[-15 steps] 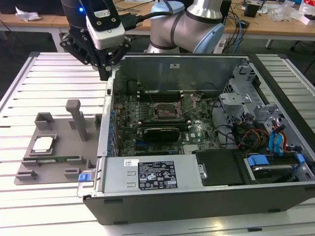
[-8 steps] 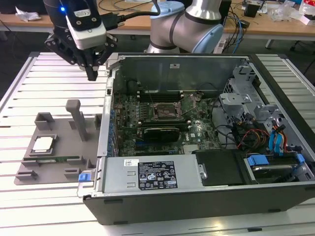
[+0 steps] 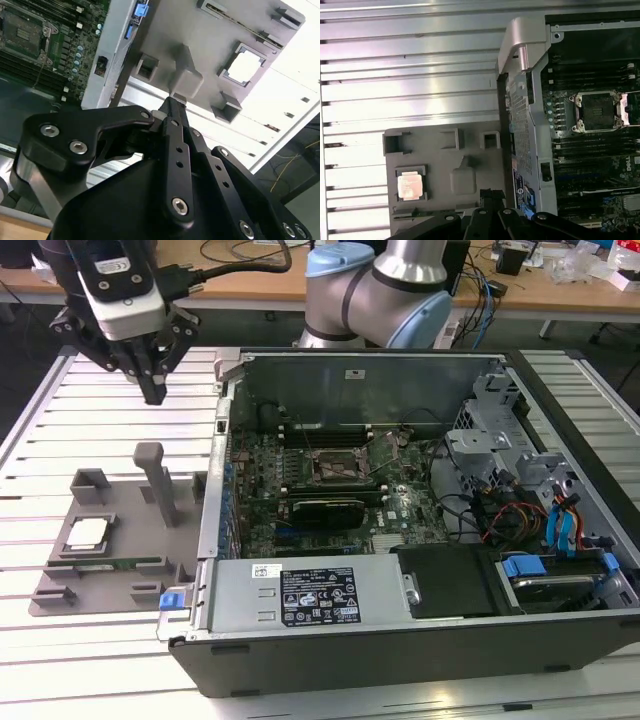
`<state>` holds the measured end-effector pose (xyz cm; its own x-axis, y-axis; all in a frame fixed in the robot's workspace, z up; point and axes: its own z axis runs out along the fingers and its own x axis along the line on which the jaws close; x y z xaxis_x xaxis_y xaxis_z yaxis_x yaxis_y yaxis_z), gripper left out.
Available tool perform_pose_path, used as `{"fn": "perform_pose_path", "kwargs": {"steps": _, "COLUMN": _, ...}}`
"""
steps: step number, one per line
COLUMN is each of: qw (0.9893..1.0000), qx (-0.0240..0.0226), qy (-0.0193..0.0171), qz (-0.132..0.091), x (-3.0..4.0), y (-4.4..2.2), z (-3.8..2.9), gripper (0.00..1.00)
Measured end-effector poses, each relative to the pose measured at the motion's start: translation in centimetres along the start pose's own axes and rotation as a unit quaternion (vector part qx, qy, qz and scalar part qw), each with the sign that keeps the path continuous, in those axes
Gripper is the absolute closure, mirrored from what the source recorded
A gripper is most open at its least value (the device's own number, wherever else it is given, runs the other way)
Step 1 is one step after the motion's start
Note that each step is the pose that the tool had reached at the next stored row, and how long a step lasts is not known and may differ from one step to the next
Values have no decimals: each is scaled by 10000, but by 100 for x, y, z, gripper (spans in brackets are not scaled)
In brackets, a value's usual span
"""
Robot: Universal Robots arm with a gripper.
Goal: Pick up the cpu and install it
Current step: 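Reach for the cpu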
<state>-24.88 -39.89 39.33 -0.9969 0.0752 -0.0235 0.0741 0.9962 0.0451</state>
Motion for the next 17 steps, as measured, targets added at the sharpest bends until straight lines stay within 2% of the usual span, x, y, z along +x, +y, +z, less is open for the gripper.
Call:
{"fn": "perform_pose_path", "kwargs": {"steps": 1, "qw": 10000, "qx": 0, "qy": 0, "qz": 1, "x": 62, "y": -4, "z": -1, "gripper": 89}}
{"fn": "perform_pose_path", "kwargs": {"steps": 6, "qw": 10000, "qx": 0, "qy": 0, "qz": 0, "x": 226, "y": -17, "z": -5, "gripper": 89}}
{"fn": "perform_pose_path", "kwargs": {"steps": 8, "qw": 10000, "qx": 0, "qy": 0, "qz": 1, "x": 341, "y": -25, "z": -8, "gripper": 89}}
{"fn": "perform_pose_path", "kwargs": {"steps": 10, "qw": 10000, "qx": 0, "qy": 0, "qz": 0, "x": 375, "y": -28, "z": -9, "gripper": 89}}
{"fn": "perform_pose_path", "kwargs": {"steps": 12, "qw": 10000, "qx": 0, "qy": 0, "qz": 0, "x": 450, "y": -33, "z": -11, "gripper": 89}}
{"fn": "perform_pose_path", "kwargs": {"steps": 17, "qw": 10000, "qx": 0, "qy": 0, "qz": 1, "x": 574, "y": -42, "z": -13, "gripper": 89}}
